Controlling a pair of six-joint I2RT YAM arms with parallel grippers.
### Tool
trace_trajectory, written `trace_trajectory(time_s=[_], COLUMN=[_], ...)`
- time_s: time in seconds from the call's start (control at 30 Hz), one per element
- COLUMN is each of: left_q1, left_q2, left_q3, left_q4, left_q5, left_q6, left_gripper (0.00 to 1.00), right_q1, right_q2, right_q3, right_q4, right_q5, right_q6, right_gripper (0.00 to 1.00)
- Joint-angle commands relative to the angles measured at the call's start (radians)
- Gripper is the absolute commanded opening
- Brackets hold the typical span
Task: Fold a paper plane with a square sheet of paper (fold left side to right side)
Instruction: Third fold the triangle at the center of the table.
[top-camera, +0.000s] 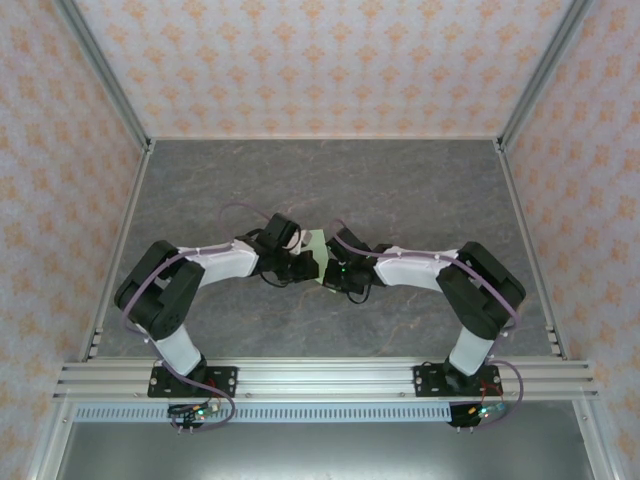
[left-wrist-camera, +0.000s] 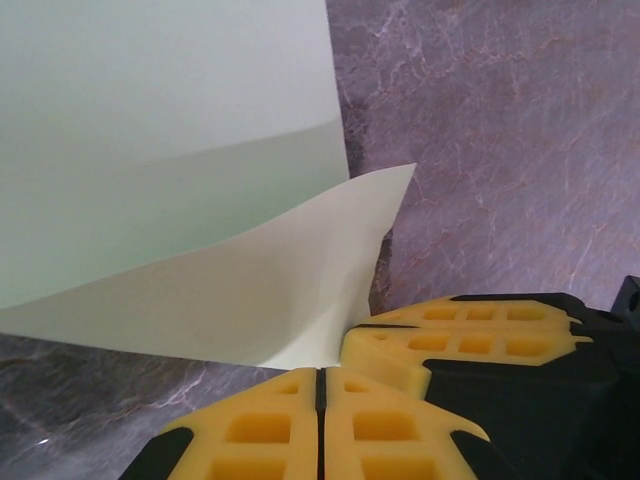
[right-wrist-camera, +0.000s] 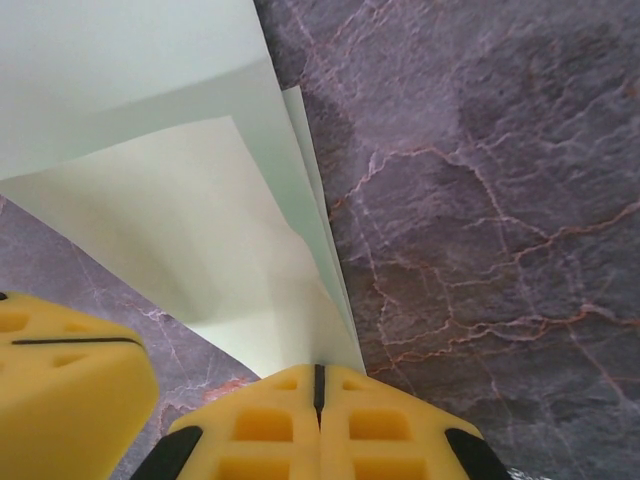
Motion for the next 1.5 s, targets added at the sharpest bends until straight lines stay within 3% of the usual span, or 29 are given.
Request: trace_trajectory(time_s=[0.0, 0.3, 0.87, 1.47], left_q1=[-0.006, -0.01, 0.0, 0.17], left_q2=[0.023, 0.062, 0.112, 0.095], left_q3=[0.004, 0.015, 0.036, 0.028], left_q4=[0.039, 0.045, -0.017, -0.022], left_q5=[0.034, 0.025, -0.135, -0.147], left_q6=[-0.004, -0.001, 0.04, 0.071], left_gripper=[0.08, 0.08, 0.08, 0.08], right_q1=[-0.002, -0.002, -0.002, -0.002], right_q2=[0.072, 0.082, 0.08, 0.095], right_q3=[-0.027, -0.016, -0.016, -0.022], right_q4=[-0.095, -0.107, -0.143, -0.167], right_q5=[0.033, 0.03, 0.036, 0.039], right_q6=[-0.021, -0.03, -0.044, -0.051], right_gripper=[0.0, 0.0, 0.0, 0.0])
